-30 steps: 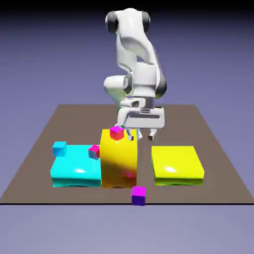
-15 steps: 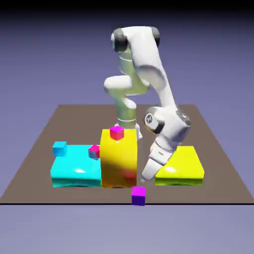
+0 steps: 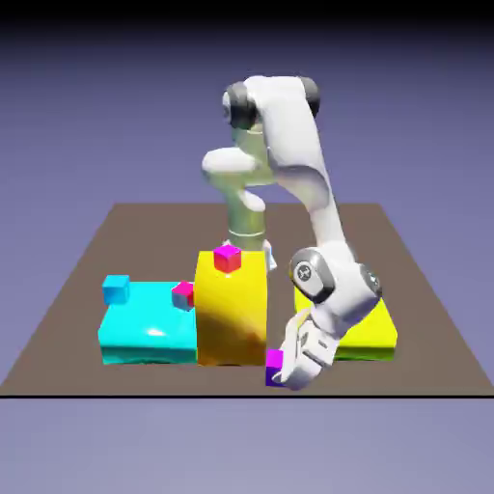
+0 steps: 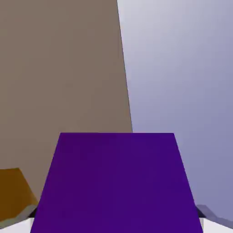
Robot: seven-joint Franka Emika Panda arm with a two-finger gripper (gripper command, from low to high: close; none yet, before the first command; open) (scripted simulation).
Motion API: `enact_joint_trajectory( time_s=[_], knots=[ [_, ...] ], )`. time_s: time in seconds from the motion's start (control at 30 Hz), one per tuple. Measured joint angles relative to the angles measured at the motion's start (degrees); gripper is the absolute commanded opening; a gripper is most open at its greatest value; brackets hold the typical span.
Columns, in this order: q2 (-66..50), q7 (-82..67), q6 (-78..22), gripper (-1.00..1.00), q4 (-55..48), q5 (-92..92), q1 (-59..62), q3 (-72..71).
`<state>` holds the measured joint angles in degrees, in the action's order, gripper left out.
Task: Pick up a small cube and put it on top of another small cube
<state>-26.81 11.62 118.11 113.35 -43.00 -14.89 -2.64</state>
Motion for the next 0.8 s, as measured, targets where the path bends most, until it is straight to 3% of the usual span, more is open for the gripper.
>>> enact_joint_trajectory(
  time_s=[0.47, 0.8],
  knots=[
    [22.1, 34.9, -11.8, -1.0, 7.0, 27.4, 7.3, 17.0],
    [29.5, 54.5, -16.5, -1.0, 15.5, 52.2, 20.8, 22.2]
  ],
)
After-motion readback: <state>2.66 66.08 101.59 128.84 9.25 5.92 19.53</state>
